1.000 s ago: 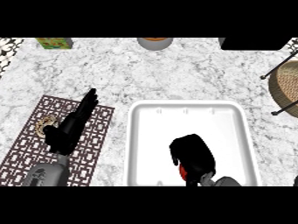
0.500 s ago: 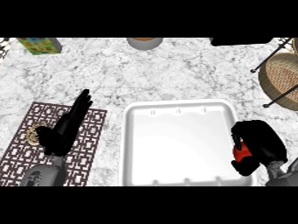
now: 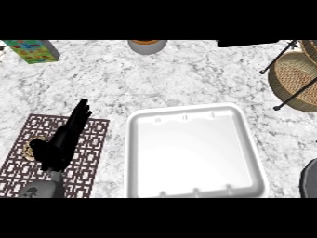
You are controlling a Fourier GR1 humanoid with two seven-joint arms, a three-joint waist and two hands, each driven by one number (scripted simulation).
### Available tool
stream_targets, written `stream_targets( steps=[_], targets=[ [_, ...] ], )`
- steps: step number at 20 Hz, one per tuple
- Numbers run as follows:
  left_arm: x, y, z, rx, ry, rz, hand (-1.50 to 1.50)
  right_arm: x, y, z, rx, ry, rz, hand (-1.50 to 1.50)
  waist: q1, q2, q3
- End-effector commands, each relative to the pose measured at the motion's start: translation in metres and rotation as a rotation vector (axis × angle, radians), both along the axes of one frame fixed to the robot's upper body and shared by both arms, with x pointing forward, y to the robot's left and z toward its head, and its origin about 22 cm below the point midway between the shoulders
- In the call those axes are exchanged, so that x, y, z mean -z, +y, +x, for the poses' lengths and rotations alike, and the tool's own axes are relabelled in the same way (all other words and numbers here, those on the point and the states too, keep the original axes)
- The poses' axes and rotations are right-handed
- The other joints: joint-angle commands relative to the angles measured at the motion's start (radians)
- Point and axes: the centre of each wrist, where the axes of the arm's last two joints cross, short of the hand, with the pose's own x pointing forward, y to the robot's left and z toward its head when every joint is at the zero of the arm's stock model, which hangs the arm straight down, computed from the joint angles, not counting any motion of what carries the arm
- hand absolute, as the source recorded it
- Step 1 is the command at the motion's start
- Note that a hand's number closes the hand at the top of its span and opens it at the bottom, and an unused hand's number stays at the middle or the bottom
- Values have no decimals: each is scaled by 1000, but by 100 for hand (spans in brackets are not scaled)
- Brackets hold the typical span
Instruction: Pick the tomato from the tray and place it in the tiered basket
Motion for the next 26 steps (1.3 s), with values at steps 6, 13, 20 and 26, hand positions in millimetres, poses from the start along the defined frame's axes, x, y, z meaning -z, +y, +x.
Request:
stream_targets(
  steps=[6, 13, 20, 26],
  targets=[
    [-5, -16, 2, 73, -24, -6, 0, -97, -131, -41, -67, -269, 289, 150, 66, 11, -5],
    [-8, -29, 11, 155, -31, 2, 0, -165, -185, -65, -24, -263, 392, 150, 157, 25, -10],
    [-8, -40, 21, 195, -28, 23, 0, -178, -170, -22, -16, -197, 411, 150, 180, 27, -12],
    [-12, -47, 23, 197, -39, 6, 0, -172, -134, 32, -68, -123, 387, 150, 186, 26, -13]
  ],
)
